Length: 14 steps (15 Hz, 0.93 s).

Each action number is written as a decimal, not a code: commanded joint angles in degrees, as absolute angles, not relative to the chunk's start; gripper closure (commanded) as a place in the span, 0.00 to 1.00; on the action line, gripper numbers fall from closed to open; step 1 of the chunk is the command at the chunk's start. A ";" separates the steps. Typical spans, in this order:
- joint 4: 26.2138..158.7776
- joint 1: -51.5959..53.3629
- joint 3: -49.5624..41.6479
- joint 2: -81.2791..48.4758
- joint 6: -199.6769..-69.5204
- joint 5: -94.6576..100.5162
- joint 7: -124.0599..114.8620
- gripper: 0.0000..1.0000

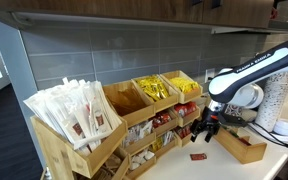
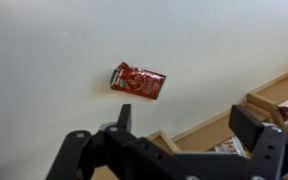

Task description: Pick up the red sachet from the kitchen counter and put it in the bottom far right tray

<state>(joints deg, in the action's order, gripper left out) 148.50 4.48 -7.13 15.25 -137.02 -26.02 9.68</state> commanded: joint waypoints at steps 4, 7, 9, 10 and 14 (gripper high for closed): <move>148.30 3.81 -9.44 9.02 -137.12 -36.56 22.30 0.00; 148.07 2.80 -9.25 6.86 -136.41 -41.59 26.73 0.03; 147.93 2.03 -8.81 5.37 -136.35 -44.12 28.68 0.03; 147.93 1.53 -8.54 4.64 -136.75 -44.67 28.93 0.03; 148.14 -0.11 -8.02 3.19 -137.56 -45.77 29.31 0.06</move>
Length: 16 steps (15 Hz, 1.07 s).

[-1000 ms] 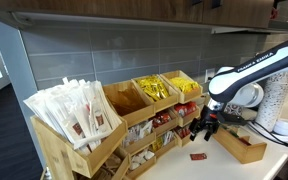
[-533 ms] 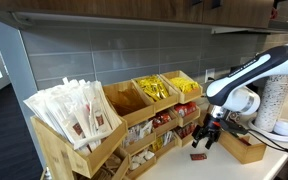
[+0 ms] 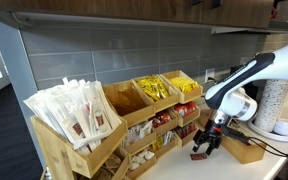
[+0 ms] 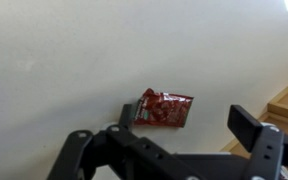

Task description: Pick up the red sachet from the kitchen counter and put it in the bottom far right tray

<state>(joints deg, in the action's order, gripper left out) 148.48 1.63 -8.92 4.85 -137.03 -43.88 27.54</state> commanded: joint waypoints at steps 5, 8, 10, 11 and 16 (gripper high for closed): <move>147.72 -1.13 -7.45 1.75 -137.17 -46.96 29.94 0.42; 147.65 -1.73 -7.42 1.64 -137.08 -46.93 29.92 0.62; 147.64 -2.12 -7.42 1.62 -137.07 -46.86 29.96 0.78; 147.63 -2.23 -7.38 1.58 -137.02 -46.87 29.97 0.85; 147.64 -2.64 -7.29 1.82 -136.51 -47.22 30.35 1.00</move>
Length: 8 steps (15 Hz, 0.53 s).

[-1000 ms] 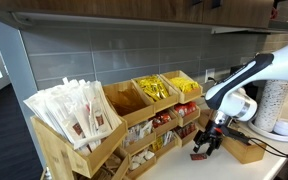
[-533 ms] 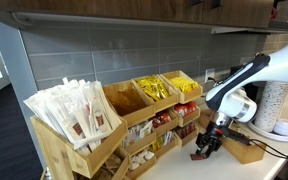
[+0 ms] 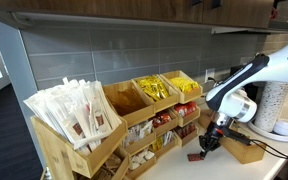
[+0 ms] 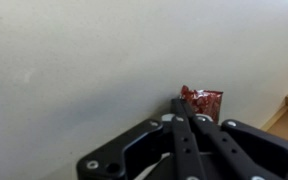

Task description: Pick up the red sachet from the kitchen counter and put it in the bottom far right tray

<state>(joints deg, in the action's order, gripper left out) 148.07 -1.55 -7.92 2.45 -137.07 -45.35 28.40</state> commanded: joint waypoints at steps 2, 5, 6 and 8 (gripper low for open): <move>148.05 -2.76 -7.25 2.94 -136.57 -47.32 30.49 1.00; 148.67 -2.87 -7.33 5.14 -136.98 -47.79 31.22 1.00; 149.12 -2.89 -7.34 6.44 -137.65 -47.92 31.44 1.00; 149.70 -2.86 -7.35 8.44 -139.26 -48.10 31.43 1.00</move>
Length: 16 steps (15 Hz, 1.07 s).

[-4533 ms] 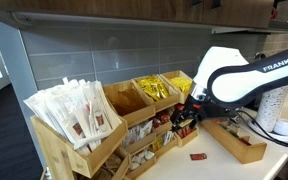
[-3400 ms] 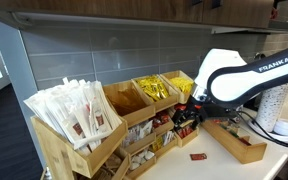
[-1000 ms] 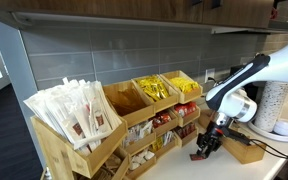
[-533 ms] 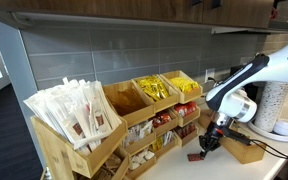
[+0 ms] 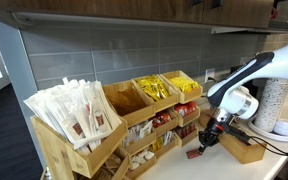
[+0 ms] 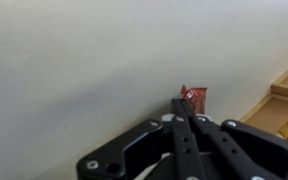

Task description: Pick up the red sachet from the kitchen counter and put it in the bottom far right tray

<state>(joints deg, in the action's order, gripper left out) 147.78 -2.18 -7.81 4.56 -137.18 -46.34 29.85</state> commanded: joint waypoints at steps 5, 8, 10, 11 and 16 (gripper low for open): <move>150.22 -2.04 -7.93 11.92 -143.44 -50.99 33.36 1.00; 150.17 -1.43 -8.37 13.39 -143.67 -55.65 36.58 1.00; 149.92 -1.52 -8.67 14.03 -142.55 -58.92 38.79 1.00; 149.89 -1.65 -8.70 14.25 -142.40 -60.51 39.61 1.00; 149.74 -2.85 -8.20 13.97 -144.55 -68.37 38.26 1.00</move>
